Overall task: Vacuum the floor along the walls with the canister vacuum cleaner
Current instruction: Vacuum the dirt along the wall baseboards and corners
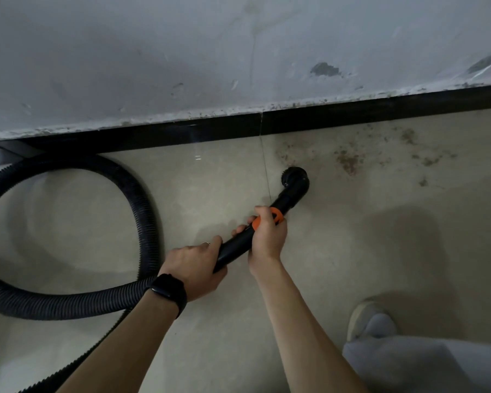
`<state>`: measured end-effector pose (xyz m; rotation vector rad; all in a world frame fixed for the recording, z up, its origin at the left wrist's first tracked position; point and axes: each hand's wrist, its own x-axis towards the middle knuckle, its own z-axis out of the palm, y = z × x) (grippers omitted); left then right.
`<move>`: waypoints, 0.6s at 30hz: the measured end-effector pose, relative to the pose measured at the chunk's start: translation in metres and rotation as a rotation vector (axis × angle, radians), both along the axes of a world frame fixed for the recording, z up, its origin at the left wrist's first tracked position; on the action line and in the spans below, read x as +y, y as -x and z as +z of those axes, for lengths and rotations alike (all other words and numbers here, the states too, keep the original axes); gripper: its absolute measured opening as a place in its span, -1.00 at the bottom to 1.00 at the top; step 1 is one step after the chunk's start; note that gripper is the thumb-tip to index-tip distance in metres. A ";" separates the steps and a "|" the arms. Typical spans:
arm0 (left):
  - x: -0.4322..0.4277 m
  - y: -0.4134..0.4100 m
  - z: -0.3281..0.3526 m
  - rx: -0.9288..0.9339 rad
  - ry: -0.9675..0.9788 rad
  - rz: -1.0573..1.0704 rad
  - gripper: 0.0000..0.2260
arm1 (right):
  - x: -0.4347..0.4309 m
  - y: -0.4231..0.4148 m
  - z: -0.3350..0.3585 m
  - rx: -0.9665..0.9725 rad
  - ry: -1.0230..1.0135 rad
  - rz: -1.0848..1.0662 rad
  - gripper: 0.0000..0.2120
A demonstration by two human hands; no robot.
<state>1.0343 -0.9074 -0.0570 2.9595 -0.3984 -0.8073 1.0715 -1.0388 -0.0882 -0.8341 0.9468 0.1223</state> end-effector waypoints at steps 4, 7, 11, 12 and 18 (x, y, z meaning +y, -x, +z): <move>-0.006 -0.004 -0.002 -0.006 -0.006 0.004 -0.75 | -0.006 -0.006 -0.005 -0.012 0.002 0.039 -0.59; -0.007 -0.005 -0.004 -0.011 -0.012 0.004 -0.75 | -0.008 -0.008 -0.009 -0.019 -0.003 0.056 -0.60; -0.007 -0.009 -0.006 -0.010 -0.010 0.016 -0.74 | -0.008 -0.014 -0.010 -0.028 -0.014 0.085 -0.67; -0.007 -0.010 -0.007 -0.009 -0.009 0.020 -0.74 | -0.009 -0.016 -0.011 -0.029 -0.018 0.093 -0.69; -0.007 -0.014 -0.010 -0.024 -0.005 0.066 -0.76 | -0.010 -0.028 -0.012 -0.033 -0.041 0.173 -0.56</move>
